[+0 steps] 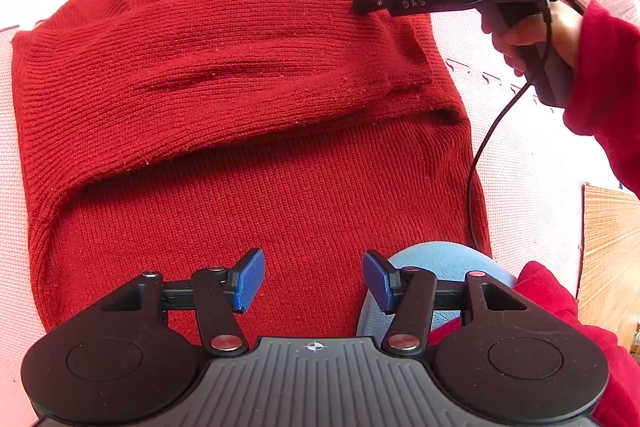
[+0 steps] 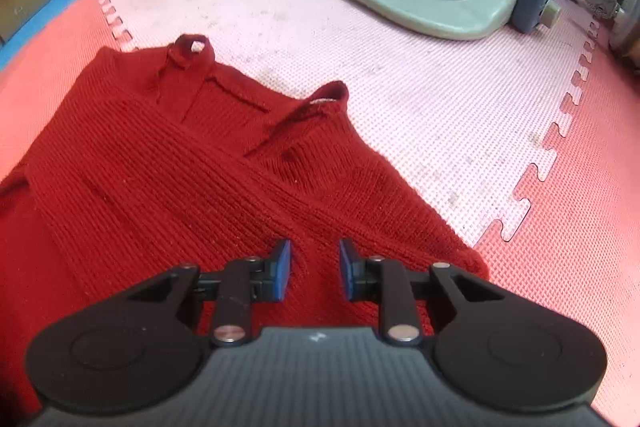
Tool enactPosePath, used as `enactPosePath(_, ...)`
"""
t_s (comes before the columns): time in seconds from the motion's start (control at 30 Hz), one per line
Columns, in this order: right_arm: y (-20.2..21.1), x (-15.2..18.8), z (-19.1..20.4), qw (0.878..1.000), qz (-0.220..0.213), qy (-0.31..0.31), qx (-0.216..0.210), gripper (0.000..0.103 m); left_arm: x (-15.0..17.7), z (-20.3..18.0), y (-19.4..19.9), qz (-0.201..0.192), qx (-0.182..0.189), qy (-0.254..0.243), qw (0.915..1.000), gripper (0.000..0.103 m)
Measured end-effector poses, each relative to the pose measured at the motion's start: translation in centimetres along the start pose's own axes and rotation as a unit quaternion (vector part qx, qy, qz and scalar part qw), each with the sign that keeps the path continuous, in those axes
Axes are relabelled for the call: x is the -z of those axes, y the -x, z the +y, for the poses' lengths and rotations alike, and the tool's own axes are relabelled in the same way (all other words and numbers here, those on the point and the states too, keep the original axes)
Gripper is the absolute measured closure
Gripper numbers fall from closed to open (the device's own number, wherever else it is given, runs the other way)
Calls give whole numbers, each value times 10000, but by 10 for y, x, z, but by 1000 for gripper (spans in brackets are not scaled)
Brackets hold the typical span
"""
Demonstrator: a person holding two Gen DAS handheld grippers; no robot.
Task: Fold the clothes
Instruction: 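Smooth the folded sleeve near the shoulder with the right gripper, then sweep the right gripper along the sleeve's cuff end to flatten it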
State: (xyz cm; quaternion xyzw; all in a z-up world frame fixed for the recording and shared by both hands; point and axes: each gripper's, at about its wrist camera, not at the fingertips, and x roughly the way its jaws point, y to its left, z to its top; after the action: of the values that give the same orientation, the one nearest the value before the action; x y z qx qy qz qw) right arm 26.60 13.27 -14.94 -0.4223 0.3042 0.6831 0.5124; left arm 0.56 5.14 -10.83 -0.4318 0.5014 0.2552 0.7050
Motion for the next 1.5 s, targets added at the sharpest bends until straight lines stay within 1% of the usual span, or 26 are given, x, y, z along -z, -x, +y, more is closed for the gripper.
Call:
enactPosePath(0.07, -5, 2, 1, 10000, 54, -12, -37, 79, 0, -1, 0, 1, 6, -14, 10000, 47)
enactPosePath(0.17, -9, 3, -5, 9992, 65, -365, -176, 80, 0, -2, 1, 1, 0, -35, 10000, 47)
enactPosePath(0.23, -4, 1, -6, 9971, -103, -573, -497, 80, 1, -1, 2, 13, -27, -18, 10000, 46)
enactPosePath(0.27, 0, 0, -6, 9962, -182, -611, -594, 80, 0, -1, 1, 23, -33, -4, 10000, 46)
enactPosePath(0.3, 5, -1, -5, 9959, -277, -630, -580, 80, 0, 0, 1, 29, -42, 6, 10000, 46)
enactPosePath(0.4, 15, -3, -5, 9964, -465, -706, -82, 83, -2, -1, 1, 6, -27, -4, 10000, 46)
enactPosePath(0.47, 15, -2, -4, 9967, -439, -686, 11, 94, -2, -4, 2, -8, -3, -24, 10000, 46)
enactPosePath(0.53, 8, 0, 2, 9984, -277, -499, -2, 97, -2, -6, 3, -16, 20, -37, 10000, 46)
enactPosePath(0.6, -2, 3, 9, 9996, -70, -261, 109, 98, -2, -7, 3, -12, 26, -33, 10000, 46)
enactPosePath(0.67, -13, 9, 8, 9993, 107, -274, 245, 98, -2, -7, 3, -7, 19, -36, 10000, 46)
enactPosePath(0.73, -18, 13, 7, 9992, 20, -193, 348, 98, -2, -6, 4, -3, -2, -40, 10000, 46)
enactPosePath(0.83, -16, 9, 4, 9961, -45, -224, 847, 98, -2, -5, 5, -5, -30, -30, 10000, 46)
enactPosePath(0.87, -13, 7, 1, 9952, -83, -317, 922, 97, -2, -4, 5, -9, -36, -25, 10000, 46)
enactPosePath(0.9, -8, 6, -3, 9947, -135, -460, 913, 97, -2, -4, 5, -12, -34, -18, 10000, 46)
enactPosePath(0.97, 4, 6, -5, 9963, -280, -570, 585, 97, -3, -4, 5, -14, -24, -8, 10000, 46)
enactPosePath(1.07, 10, 8, 10, 9996, -148, -214, 106, 97, -5, -5, 2, 25, 62, 7, 10000, 46)
enactPosePath(1.1, 7, 10, 13, 9998, -60, -165, 57, 98, -5, -7, 3, 15, 75, -6, 10000, 46)
enactPosePath(1.13, 3, 14, 13, 9998, 26, -145, 127, 98, -5, -8, 3, -1, 81, -24, 10000, 46)
enactPosePath(1.17, -3, 20, 10, 9994, 124, -147, 292, 98, -5, -8, 4, -3, 71, -38, 10000, 46)
enactPosePath(1.2, -6, 25, 5, 9988, 154, -246, 400, 98, -5, -9, 5, 0, 56, -50, 10000, 46)
enactPosePath(1.3, 0, 31, -10, 9963, 41, -675, 539, 99, -4, -7, 6, 5, 30, -28, 10000, 46)
enactPosePath(1.37, 10, 31, -10, 9947, -56, -777, 677, 97, -4, -4, 3, 31, 10, 18, 10000, 46)
enactPosePath(1.43, 18, 30, -7, 9955, -79, -827, 457, 97, -5, -3, 1, 38, -2, 38, 10000, 46)
enactPosePath(1.5, 18, 32, 0, 9974, 22, -614, 369, 97, -6, -4, 2, 13, 9, 24, 10000, 46)
